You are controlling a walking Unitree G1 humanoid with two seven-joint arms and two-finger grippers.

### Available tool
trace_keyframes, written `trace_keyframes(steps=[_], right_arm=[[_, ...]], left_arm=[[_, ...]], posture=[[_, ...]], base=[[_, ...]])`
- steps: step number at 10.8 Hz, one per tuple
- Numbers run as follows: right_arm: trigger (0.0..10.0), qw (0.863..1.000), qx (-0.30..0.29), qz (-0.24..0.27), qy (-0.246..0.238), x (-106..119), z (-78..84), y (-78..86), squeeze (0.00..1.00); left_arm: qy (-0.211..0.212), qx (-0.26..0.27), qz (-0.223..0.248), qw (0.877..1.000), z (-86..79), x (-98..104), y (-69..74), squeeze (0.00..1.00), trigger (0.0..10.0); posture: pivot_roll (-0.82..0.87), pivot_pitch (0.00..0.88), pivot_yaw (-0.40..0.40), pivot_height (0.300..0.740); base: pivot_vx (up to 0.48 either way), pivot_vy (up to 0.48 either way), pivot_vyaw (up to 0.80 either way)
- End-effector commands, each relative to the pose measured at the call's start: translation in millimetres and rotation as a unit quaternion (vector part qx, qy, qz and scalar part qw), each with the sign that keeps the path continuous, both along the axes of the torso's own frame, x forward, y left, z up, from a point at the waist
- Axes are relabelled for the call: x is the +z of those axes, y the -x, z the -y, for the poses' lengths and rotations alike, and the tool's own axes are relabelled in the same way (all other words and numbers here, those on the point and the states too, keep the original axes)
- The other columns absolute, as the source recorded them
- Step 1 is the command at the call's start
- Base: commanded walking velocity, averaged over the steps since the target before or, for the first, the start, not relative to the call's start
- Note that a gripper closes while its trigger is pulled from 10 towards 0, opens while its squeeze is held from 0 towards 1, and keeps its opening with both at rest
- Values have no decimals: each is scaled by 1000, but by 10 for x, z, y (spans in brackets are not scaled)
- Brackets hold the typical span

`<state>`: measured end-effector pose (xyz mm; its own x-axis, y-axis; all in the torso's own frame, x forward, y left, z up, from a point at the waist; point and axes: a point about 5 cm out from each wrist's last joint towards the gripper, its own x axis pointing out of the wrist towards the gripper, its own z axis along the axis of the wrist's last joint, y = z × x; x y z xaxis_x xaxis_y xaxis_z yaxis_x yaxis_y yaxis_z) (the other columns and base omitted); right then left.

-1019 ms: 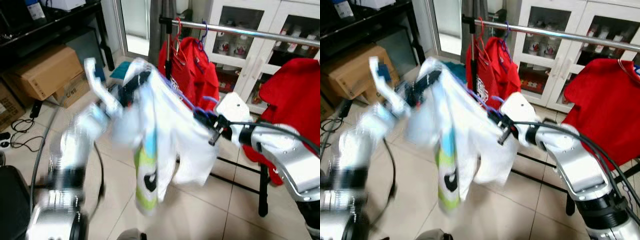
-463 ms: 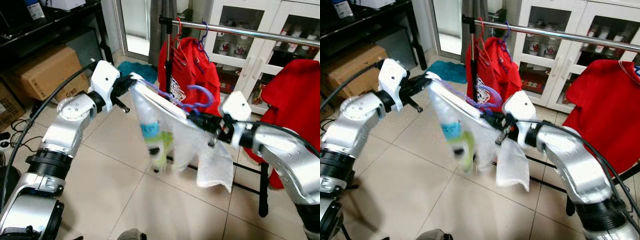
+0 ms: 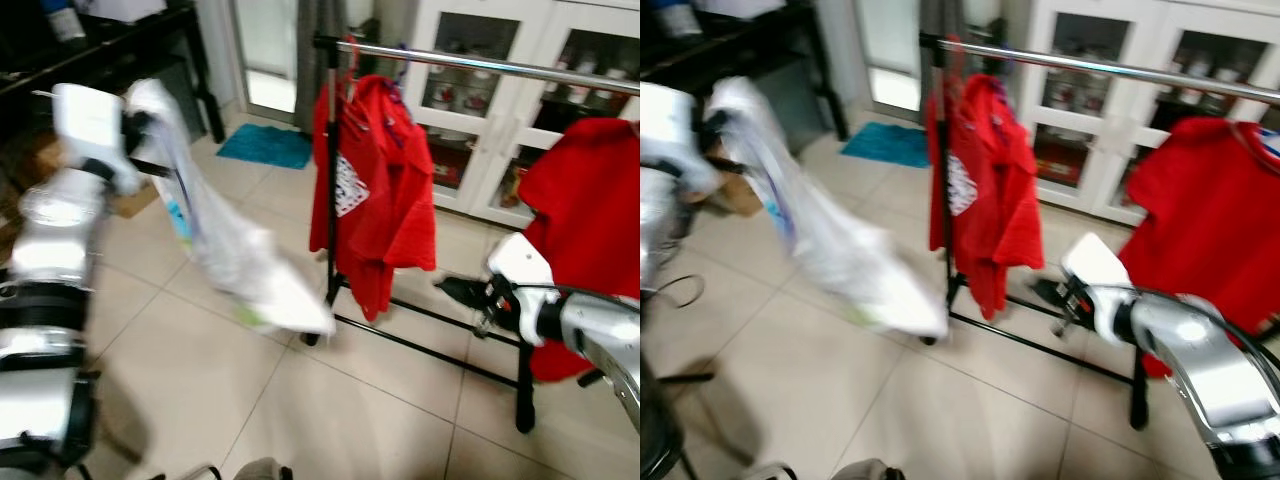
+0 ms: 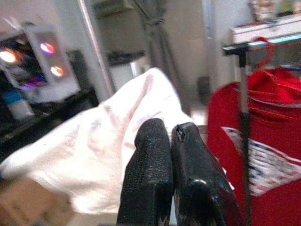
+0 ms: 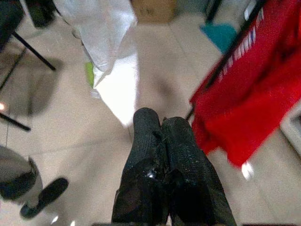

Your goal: Hang hanger

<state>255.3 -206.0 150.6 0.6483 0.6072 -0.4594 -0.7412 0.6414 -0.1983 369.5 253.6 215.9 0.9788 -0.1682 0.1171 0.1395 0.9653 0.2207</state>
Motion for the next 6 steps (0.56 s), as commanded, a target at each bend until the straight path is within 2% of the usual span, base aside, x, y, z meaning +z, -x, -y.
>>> trace_keyframes(steps=[1, 2, 6], right_arm=[[0, 1000, 4, 6, -7, 39, -17, -4, 0], [0, 1000, 15, 3, -16, 9, -89, 15, 0], [0, 999, 14, 2, -29, -20, -128, 41, 0]], left_arm=[[2, -11, 20, 1000, 17, 88, -3, 0, 0], [19, -32, 21, 999, 139, 50, -31, 0, 0], [32, -42, 23, 998, 234, 46, -56, 0, 0]], posture=[[5, 0, 70, 740], [5, 0, 71, 740], [4, 0, 72, 740]], base=[[0, 0, 0], [0, 0, 0], [0, 0, 0]])
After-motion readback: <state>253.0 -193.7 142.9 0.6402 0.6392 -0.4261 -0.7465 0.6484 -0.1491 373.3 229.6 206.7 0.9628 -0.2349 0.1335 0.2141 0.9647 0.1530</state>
